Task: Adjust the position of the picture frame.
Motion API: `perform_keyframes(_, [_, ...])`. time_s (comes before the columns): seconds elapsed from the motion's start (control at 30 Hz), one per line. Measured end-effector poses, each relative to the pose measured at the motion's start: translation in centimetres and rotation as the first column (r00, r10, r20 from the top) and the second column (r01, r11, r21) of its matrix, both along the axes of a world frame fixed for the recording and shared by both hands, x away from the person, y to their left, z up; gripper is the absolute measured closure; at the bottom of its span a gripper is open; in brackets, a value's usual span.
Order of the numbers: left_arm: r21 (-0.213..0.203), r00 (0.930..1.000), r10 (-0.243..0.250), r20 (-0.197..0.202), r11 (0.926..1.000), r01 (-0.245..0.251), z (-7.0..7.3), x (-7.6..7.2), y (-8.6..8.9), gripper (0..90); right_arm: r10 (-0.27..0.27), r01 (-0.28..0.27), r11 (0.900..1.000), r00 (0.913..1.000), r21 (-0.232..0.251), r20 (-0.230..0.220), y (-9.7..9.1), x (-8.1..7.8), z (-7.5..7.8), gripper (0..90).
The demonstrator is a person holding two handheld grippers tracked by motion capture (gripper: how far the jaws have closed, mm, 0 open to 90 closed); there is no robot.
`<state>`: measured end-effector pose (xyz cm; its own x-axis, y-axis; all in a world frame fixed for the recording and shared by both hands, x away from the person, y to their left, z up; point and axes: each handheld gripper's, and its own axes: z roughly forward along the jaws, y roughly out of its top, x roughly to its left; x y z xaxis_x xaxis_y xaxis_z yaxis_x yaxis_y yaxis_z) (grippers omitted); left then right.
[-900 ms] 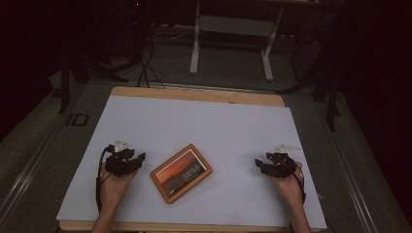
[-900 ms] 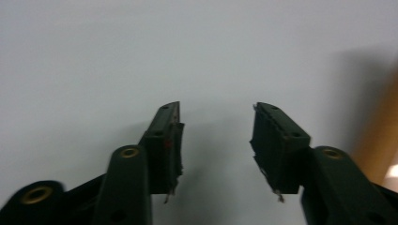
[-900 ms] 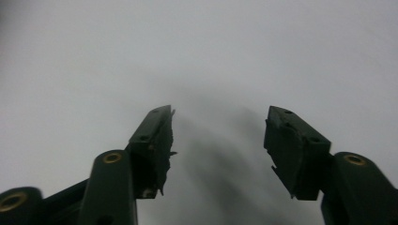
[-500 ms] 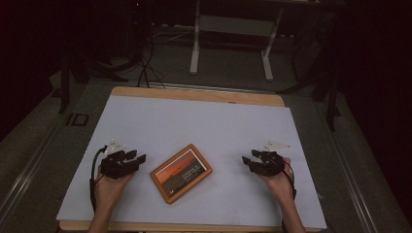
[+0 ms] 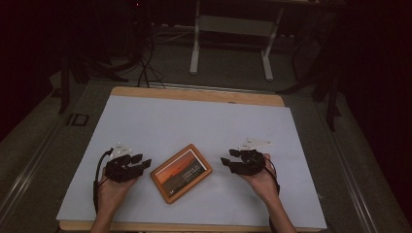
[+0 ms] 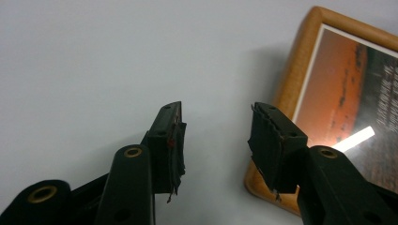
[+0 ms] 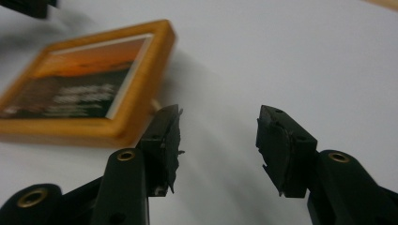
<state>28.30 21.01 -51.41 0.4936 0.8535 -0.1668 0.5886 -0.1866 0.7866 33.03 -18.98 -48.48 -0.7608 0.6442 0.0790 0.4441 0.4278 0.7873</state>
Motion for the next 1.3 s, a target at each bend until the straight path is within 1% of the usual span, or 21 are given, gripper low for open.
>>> perform_keyframes(0.07, [0.003,0.9998,-0.02,-0.001,0.9998,0.02,0.0,0.0,-0.4,54.7,0.022,-0.021,0.9994,0.9994,0.026,-0.027,0.6,-0.3,0.0,47.4])
perform_keyframes(0.1, [0.008,0.9996,-0.03,0.0,0.9995,0.03,-0.1,0.1,-0.6,54.3,0.04,-0.038,0.9982,0.9982,0.046,-0.045,1.1,-0.7,-0.1,44.8])
perform_keyframes(0.17, [0.017,0.9989,-0.046,0.001,0.9988,0.046,-0.1,0.2,-0.9,53.9,0.057,-0.052,0.9967,0.9962,0.062,-0.066,1.5,-1.1,-0.3,42.7])
perform_keyframes(0.3, [0.03,0.9973,-0.073,0.002,0.9969,0.073,-0.2,0.3,-1.5,53.4,0.067,-0.062,0.9961,0.9944,0.063,-0.082,2.2,-1.7,-0.7,39.2])
perform_keyframes(0.4, [0.037,0.9964,-0.085,-0.001,0.9957,0.085,-0.2,0.4,-1.9,53.3,0.075,-0.07,0.9962,0.9919,0.053,-0.103,2.7,-2.1,-1.2,36.2])
perform_keyframes(0.6, [0.045,0.9936,-0.112,-0.009,0.9926,0.113,-0.3,0.6,-2.4,54.2,0.084,-0.082,0.9964,0.9846,0.025,-0.153,3.6,-2.6,-2.4,33.7])
perform_keyframes(0.63, [0.045,0.9936,-0.112,-0.009,0.9926,0.113,-0.3,0.6,-2.4,54.4,0.084,-0.082,0.9964,0.9846,0.025,-0.153,3.6,-2.6,-2.4,33.7])
perform_keyframes(0.67, [0.053,0.9925,-0.122,-0.007,0.9911,0.122,-0.3,0.6,-2.6,54.4,0.088,-0.085,0.996,0.9832,0.028,-0.16,3.7,-2.7,-2.5,33.6])
perform_keyframes(0.7, [0.054,0.9918,-0.128,-0.006,0.9904,0.128,-0.3,0.6,-2.7,54.4,0.097,-0.093,0.9951,0.9795,0.033,-0.176,3.9,-2.9,-2.7,33.3])
perform_keyframes(0.77, [0.056,0.9905,-0.137,-0.004,0.9889,0.137,-0.3,0.7,-2.9,54.4,0.098,-0.093,0.995,0.9774,0.035,-0.187,4.1,-3.0,-2.9,32.7])
perform_keyframes(1.0, [0.069,0.9853,-0.171,-0.004,0.9829,0.171,-0.5,1.0,-3.7,54.0,0.101,-0.087,0.9937,0.968,0.07,-0.23,4.8,-3.0,-3.2,31.1])
perform_keyframes(1.07, [0.063,0.9836,-0.18,-0.007,0.9816,0.18,-0.6,1.2,-3.8,54.0,0.094,-0.078,0.9942,0.9659,0.074,-0.241,5.0,-2.9,-3.3,31.0])
perform_keyframes(1.13, [0.061,0.981,-0.194,-0.007,0.9792,0.194,-0.7,1.3,-4.0,54.0,0.087,-0.064,0.9935,0.9616,0.094,-0.26,5.1,-2.7,-3.3,31.0])
perform_keyframes(1.17, [0.051,0.98,-0.199,-0.008,0.9787,0.199,-0.8,1.4,-4.1,53.9,0.084,-0.058,0.9932,0.9594,0.1,-0.269,5.1,-2.6,-3.3,31.1])
perform_keyframes(1.23, [0.035,0.977,-0.213,-0.011,0.9764,0.213,-0.9,1.7,-4.2,53.8,0.076,-0.047,0.9928,0.9586,0.11,-0.274,5.2,-2.4,-3.3,31.3])
perform_keyframes(1.3, [0.03,0.9737,-0.227,-0.02,0.9733,0.228,-0.8,1.9,-4.3,53.5,0.071,-0.039,0.9921,0.9581,0.119,-0.277,5.2,-2.2,-3.2,31.4])
